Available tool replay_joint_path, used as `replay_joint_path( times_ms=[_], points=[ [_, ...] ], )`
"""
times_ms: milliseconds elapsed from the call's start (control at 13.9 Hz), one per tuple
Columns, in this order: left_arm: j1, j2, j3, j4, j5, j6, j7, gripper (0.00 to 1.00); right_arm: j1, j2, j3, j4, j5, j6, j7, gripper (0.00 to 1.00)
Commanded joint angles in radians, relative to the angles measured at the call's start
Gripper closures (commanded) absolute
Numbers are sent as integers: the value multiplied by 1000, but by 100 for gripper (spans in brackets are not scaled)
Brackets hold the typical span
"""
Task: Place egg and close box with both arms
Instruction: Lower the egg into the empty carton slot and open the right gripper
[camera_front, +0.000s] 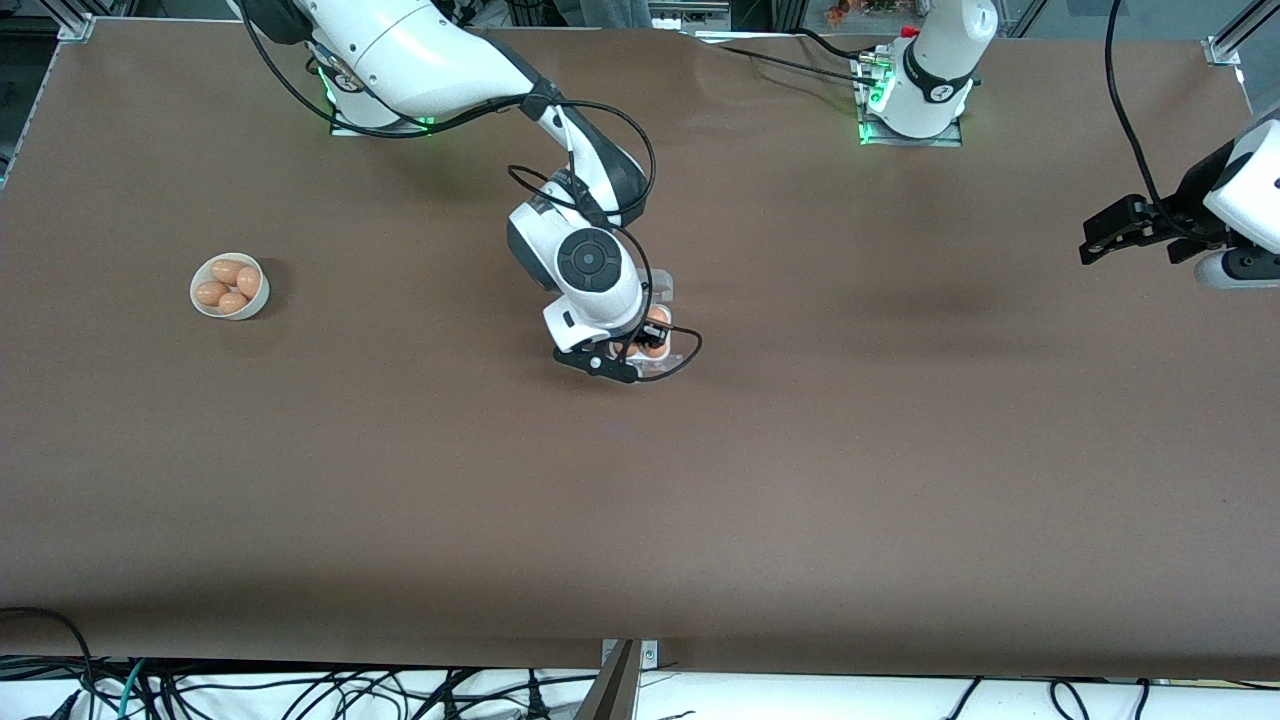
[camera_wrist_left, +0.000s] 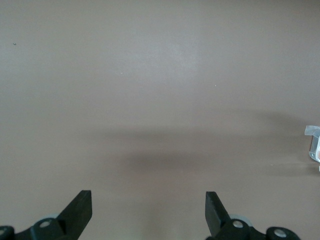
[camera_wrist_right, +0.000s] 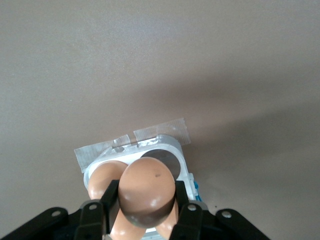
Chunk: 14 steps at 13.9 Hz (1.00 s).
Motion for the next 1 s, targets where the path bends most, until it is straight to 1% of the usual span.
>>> replay_joint_path(
  times_ms=[0,72,430,574,717,861,932],
  points=[
    [3,7,1,23,-10,-13,6,0,9,14,-6,34,-18,-19,14,13],
    [3,7,1,23,-18,-13,8,0,9,14,-6,34,-18,-17,14,0],
    [3,7,1,23,-19,-13,14,0,-5,5,-10,38,-15,-19,9,0],
    [3,7,1,23,-21,-13,11,0,-11,-15,-45,38,-12,-22,-1,0],
    [-2,7,-4,21,-21,-15,9,0,-58,-23,-49,38,-4,-22,-7,0],
    [-3,7,-4,21,-21,-15,8,0,-109,-70,-47,37,-2,-22,-9,0],
    [-5,7,-5,21,-21,-15,6,0,-121,-86,-56,29,-7,-34,-12,0]
  ],
)
